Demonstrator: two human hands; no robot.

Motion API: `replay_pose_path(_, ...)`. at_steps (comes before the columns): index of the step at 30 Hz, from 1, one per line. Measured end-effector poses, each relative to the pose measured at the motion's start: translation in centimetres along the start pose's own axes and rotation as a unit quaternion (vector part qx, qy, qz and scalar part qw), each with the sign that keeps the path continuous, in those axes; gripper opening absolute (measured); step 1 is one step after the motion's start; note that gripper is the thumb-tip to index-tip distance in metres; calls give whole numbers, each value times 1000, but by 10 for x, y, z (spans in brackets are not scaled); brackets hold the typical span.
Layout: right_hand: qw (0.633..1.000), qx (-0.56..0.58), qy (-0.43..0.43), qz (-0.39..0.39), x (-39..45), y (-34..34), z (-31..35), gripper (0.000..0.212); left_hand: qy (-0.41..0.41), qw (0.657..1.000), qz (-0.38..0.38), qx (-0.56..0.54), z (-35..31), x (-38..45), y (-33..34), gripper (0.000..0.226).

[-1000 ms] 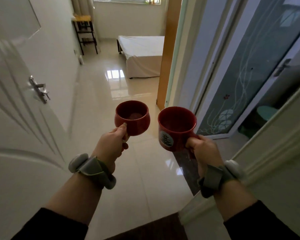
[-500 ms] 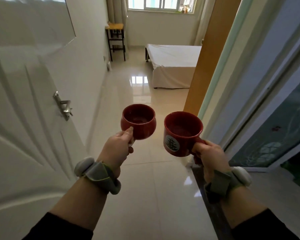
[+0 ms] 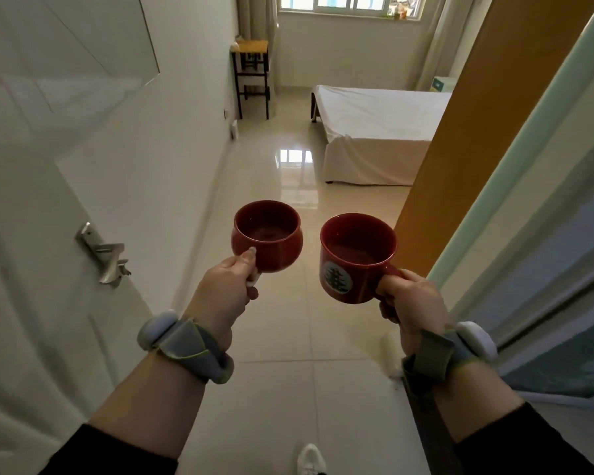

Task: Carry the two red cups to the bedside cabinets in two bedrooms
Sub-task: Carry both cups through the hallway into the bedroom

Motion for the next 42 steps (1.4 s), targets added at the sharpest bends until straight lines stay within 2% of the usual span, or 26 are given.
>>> replay_pose_path(8,999,-5,-17,43,117,39,44,8,-10,999,-29,-23,-36,107,23,32)
replay_pose_path(16,999,-2,-20,33,231,102,74,9,-9,999,-35,-19,-63,236,27,34)
replay_pose_path(30,1000,21,-6,-15,412,212,128,14,-12,1000,7,5,-121,461,21,35)
replay_pose_path(42,999,15,-16,27,627,271,189,11,-21,999,-23,-13,-167,668,74,35)
Point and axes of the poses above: each hand's wrist, its own x-axis towards the middle knuckle, its own y-axis out of the palm, z = x × y, the point moved 4 cm from there along x, towards the middle knuckle, and after that the axes turned 2 degrees about x, right-handed, at the moved point
